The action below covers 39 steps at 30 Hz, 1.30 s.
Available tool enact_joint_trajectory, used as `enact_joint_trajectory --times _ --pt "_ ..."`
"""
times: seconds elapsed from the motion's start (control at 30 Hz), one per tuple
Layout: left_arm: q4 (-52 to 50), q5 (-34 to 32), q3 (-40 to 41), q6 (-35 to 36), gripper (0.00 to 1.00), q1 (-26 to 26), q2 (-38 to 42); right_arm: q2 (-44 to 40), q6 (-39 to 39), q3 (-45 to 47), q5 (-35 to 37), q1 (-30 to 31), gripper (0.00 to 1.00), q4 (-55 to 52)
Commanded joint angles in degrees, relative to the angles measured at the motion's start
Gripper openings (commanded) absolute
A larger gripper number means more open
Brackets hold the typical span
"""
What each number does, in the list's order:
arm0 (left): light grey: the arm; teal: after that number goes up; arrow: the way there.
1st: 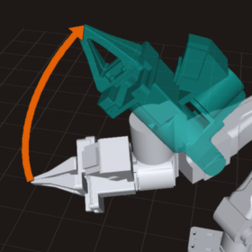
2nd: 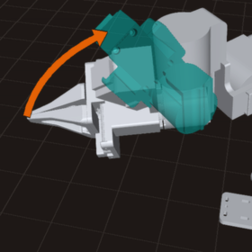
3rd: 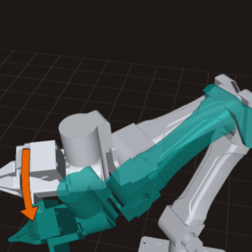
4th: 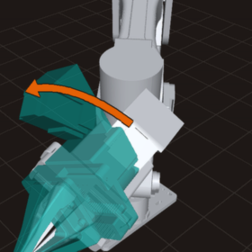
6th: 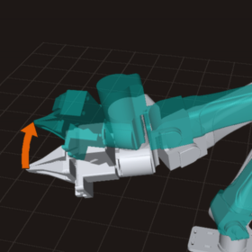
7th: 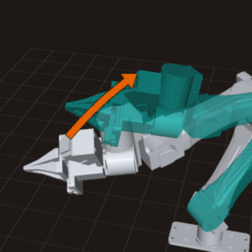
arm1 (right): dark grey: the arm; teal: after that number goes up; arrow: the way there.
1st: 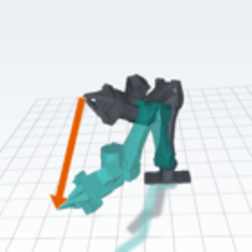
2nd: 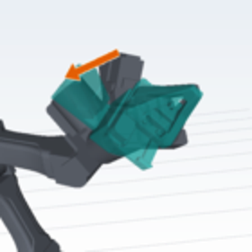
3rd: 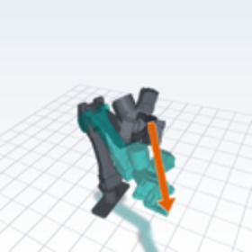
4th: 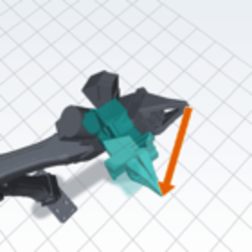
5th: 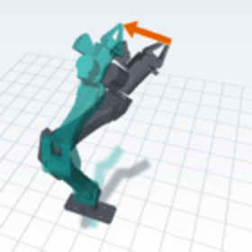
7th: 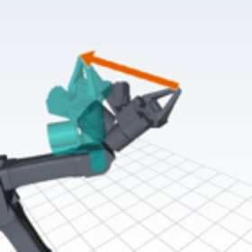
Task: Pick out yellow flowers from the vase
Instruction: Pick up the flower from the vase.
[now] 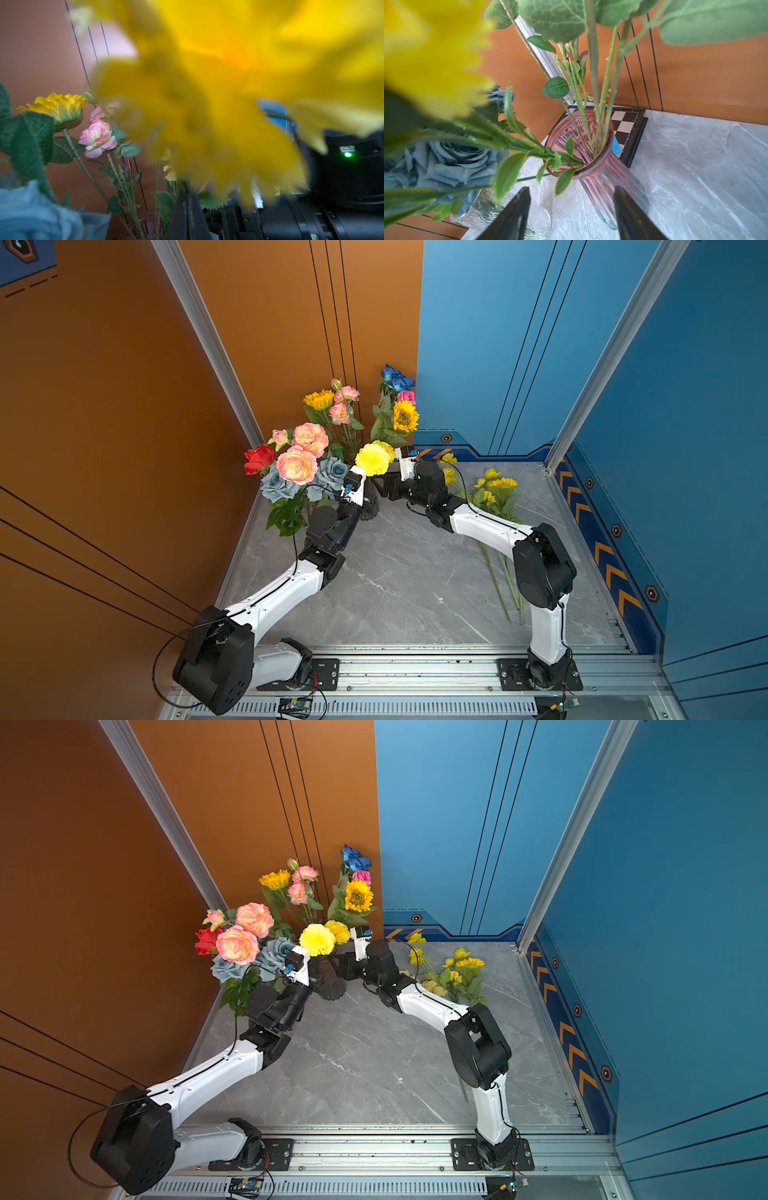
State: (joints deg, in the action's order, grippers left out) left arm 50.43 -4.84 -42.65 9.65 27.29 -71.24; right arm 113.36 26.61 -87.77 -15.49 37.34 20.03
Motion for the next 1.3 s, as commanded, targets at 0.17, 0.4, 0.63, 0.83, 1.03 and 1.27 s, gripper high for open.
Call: enact_joint_trajectory --times 0.17,0.4,0.63,0.83,1.03,1.27 --pt "-4.2 -2.5 -0.4 -3.0 0.0 0.9 4.1 -9.2 -3.1 5.2 1.9 -0.3 1.0 -3.1" --pt "-11.4 -1.9 -2.4 -6.5 0.0 1.8 8.3 -15.8 -6.9 8.1 4.5 0.2 1.0 -9.2" --pt "-21.3 -1.4 -6.1 -8.2 0.0 3.2 12.5 -22.3 -11.3 12.2 5.9 1.2 1.0 -13.7" --pt "-26.5 -0.4 -9.7 -9.8 0.0 3.5 14.0 -28.1 -15.6 15.8 7.0 2.5 1.0 -16.4" --pt "-30.2 0.2 -13.9 -11.4 0.0 4.2 14.5 -33.7 -18.8 17.9 7.6 5.0 1.0 -17.6" --pt "-34.6 1.8 -20.3 -13.2 0.0 4.5 14.2 -35.8 -21.5 15.1 8.3 6.1 1.0 -20.0"
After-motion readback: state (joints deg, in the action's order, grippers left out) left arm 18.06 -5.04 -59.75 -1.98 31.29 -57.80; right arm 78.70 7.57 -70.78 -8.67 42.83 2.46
